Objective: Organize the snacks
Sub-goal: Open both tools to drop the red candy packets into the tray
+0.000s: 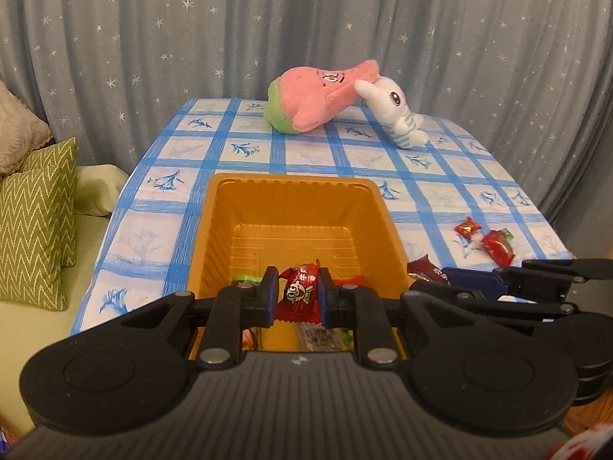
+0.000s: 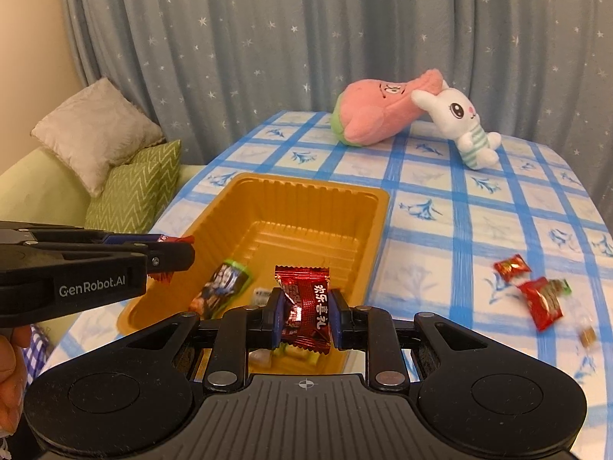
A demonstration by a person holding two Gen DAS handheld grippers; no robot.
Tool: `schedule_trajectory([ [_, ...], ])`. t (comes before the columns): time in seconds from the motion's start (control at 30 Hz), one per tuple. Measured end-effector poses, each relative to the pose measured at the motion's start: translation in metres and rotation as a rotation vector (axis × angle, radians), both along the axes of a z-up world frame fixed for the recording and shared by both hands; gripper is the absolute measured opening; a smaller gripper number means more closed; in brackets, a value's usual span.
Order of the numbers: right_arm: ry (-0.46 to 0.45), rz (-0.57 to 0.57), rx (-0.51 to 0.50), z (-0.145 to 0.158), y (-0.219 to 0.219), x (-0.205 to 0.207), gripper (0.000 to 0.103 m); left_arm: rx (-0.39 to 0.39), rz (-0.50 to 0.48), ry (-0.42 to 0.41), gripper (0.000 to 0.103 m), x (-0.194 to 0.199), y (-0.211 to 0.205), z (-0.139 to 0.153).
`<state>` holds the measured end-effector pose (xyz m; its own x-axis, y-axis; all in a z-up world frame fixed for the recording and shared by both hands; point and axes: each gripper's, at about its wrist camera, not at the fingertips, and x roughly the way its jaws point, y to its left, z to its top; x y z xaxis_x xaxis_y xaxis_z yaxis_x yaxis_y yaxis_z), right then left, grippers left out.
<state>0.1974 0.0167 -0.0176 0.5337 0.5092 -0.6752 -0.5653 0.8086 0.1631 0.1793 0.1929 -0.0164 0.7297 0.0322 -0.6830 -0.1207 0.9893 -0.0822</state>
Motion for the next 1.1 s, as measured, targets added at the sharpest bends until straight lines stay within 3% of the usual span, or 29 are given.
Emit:
schedule_trajectory([
  [0.77, 0.040, -0.011, -0.005, -0.031, 0.034, 0.081, 0.024, 0.016, -0.048, 0.045, 0.019, 0.078, 0.032, -0.048],
  [0.87, 0.049, -0.018, -0.001, -0.034, 0.036, 0.084, 0.024, 0.007, -0.051, 0.053, 0.026, 0.083, 0.034, -0.054],
  [0.9, 0.053, -0.019, -0.001, -0.035, 0.036, 0.085, 0.024, 0.007, -0.046, 0.052, 0.035, 0.083, 0.035, -0.054],
  [1.1, 0.067, -0.019, 0.010, -0.038, 0.035, 0.085, 0.024, 0.007, -0.005, 0.031, 0.040, 0.070, 0.049, -0.049],
])
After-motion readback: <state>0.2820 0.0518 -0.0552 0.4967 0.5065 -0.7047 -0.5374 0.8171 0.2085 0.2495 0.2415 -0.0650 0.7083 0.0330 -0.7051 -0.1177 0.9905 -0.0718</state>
